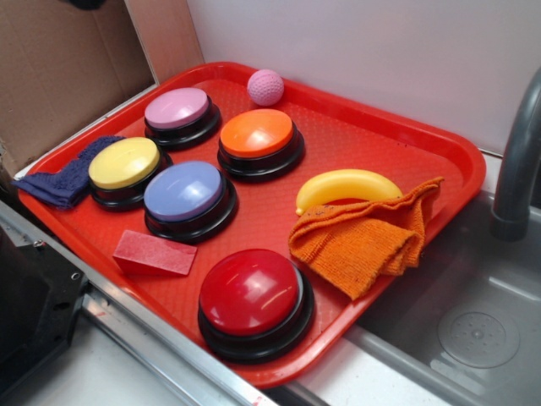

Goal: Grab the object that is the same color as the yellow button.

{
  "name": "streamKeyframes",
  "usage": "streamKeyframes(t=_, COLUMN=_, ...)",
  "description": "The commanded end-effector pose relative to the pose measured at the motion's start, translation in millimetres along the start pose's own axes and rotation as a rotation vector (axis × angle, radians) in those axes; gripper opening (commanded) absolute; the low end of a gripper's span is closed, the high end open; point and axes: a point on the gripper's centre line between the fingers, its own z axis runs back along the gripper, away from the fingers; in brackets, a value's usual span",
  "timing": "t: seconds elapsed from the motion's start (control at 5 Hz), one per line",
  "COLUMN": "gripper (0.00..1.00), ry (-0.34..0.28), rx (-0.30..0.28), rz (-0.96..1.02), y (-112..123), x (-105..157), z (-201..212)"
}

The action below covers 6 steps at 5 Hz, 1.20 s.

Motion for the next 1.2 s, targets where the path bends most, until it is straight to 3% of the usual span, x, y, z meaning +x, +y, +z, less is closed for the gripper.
streamKeyframes(t=0.0, gripper=1.0, ry=-0.005, rx=0.051, rz=-0.229, y=-21.8, x=72.9, z=-74.4)
streamKeyframes(t=0.4, gripper=1.0, ry=-0.035, rx=-0.051, rz=-0.422, y=-59.0, x=98.4, z=-131.5)
streamKeyframes(t=0.8, gripper=1.0, ry=0.012, rx=-0.027, rz=-0.487, y=-75.3, x=100.4, z=-173.3)
streamKeyframes(t=1.0, gripper=1.0, ry=0.026, rx=0.012, rz=-0.493, y=-76.4, x=100.5, z=-190.3)
